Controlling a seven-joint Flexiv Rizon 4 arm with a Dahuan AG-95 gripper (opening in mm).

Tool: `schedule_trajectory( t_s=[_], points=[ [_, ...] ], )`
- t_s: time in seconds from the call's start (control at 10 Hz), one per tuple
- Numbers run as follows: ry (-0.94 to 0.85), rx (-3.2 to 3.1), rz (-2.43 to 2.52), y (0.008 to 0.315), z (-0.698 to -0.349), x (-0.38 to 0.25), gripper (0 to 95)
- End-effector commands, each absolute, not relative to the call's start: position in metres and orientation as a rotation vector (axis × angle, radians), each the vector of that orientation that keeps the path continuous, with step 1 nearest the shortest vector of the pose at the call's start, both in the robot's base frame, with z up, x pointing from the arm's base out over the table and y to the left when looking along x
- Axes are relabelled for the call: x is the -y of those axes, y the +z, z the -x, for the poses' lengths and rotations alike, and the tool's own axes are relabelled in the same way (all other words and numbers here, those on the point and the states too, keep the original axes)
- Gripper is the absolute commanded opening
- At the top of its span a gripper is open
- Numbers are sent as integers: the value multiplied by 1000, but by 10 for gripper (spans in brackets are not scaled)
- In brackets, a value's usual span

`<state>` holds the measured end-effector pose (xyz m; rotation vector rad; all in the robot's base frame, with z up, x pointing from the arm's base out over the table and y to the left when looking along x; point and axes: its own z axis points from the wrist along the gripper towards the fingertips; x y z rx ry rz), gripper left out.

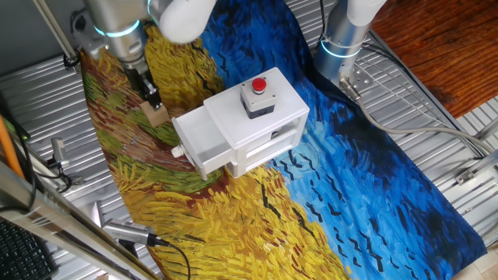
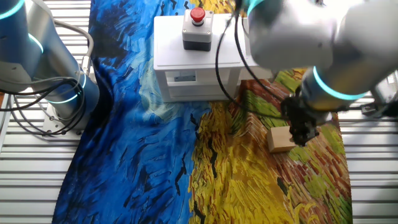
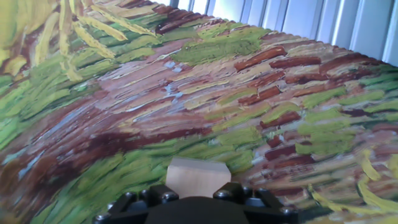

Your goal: Take something out of a drawer

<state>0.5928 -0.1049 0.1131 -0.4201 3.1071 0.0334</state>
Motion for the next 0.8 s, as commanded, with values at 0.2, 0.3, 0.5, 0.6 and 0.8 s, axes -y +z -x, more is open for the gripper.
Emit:
schedule_trajectory(
  t_s=[0.2,0.3,0.5,0.6,0.8],
  points=[
    [22,-3107,447,123,-590,103,0],
    [30,-3104,461,123,-590,103,0],
    [21,-3111,448,123,-590,103,0],
    [15,-3114,448,123,-590,103,0],
    [11,-3118,441,123,-590,103,0]
  ],
)
